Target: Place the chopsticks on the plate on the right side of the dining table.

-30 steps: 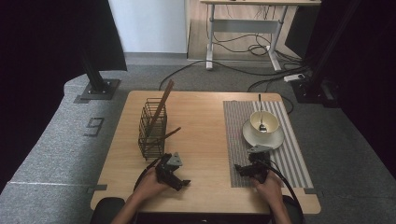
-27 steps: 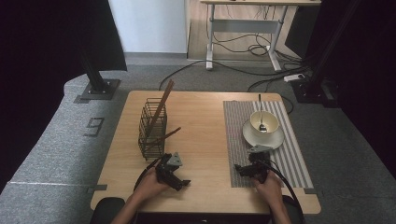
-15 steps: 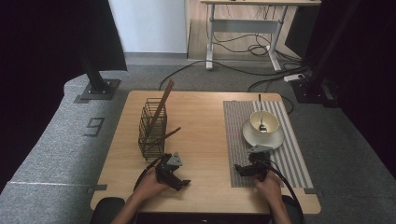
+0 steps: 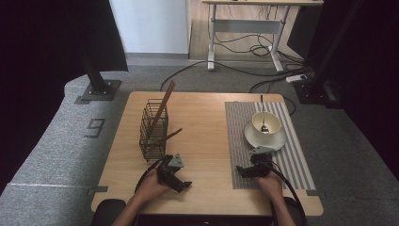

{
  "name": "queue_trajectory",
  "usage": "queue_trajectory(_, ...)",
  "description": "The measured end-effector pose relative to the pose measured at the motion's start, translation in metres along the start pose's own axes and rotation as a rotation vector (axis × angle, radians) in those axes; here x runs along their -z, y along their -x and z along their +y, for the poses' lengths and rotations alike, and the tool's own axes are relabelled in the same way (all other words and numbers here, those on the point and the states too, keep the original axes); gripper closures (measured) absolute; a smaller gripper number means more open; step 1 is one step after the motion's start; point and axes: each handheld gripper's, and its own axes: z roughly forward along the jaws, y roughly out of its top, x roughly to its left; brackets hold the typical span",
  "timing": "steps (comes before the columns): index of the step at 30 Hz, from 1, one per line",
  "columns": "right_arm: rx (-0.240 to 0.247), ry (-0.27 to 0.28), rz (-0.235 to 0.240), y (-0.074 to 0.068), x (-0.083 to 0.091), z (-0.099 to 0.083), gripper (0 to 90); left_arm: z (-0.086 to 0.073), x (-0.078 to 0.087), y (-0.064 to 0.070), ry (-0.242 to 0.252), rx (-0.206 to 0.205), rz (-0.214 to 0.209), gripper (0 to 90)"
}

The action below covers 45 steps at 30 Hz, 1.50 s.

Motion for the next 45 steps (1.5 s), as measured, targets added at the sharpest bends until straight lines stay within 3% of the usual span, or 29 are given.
queue_trajectory(15, 0.022, -0.054, 0.028, -0.004, 0.003, 0.006, 0.0, 0.000, 0.000, 0.000, 0.000, 0.000, 0.000, 0.0)
queue_trajectory(28, 0.039, -0.005, 0.069, -0.015, 0.017, 0.022, 0.0, 0.000, 0.000, 0.000, 0.000, -0.001, 0.000, 0.0)
queue_trajectory(36, 0.075, 0.016, 0.091, -0.025, 0.024, 0.035, 0.0, 0.000, 0.000, 0.000, 0.000, 0.000, 0.000, 0.0)
queue_trajectory(45, 0.089, 0.018, 0.130, -0.036, 0.024, 0.053, 0.0, 0.000, 0.000, 0.000, 0.000, -0.001, 0.000, 0.0)
